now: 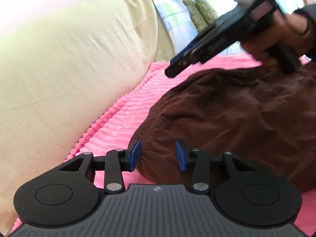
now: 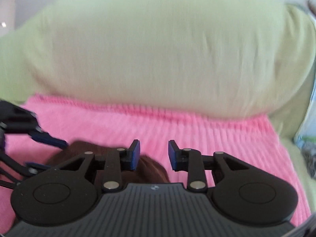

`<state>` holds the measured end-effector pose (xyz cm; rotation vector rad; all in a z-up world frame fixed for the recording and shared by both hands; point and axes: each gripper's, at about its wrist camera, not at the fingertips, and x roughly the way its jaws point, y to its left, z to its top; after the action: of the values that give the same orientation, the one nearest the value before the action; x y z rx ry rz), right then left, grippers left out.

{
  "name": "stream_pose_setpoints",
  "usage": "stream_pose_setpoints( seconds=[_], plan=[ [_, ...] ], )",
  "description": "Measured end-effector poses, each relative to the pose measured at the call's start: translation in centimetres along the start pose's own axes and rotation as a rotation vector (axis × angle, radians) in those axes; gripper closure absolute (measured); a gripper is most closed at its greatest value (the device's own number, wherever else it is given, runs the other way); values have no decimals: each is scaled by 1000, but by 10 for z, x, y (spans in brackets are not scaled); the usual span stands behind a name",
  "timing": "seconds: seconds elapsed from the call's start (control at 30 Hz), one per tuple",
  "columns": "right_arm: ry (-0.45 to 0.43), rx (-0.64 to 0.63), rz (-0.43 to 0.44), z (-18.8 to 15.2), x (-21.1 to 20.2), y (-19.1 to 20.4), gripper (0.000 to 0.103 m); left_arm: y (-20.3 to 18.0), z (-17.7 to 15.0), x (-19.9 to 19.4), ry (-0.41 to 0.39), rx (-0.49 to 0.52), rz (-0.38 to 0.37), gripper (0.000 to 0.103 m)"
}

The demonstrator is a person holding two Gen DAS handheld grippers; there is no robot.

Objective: Fold clothes

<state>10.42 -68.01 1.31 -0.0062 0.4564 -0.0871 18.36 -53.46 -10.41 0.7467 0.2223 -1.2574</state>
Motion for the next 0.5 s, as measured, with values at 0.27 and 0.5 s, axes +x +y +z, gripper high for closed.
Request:
stream_pose_setpoints(
  seconds=[0.27,0.5],
  plan=[
    [193,223,169,-28,34,-26,77,-3,-18,-2,76,29,-30,57],
    [221,376,257,-28,58,-52,76,1,-28,-22,66,37,-30,58]
  ],
)
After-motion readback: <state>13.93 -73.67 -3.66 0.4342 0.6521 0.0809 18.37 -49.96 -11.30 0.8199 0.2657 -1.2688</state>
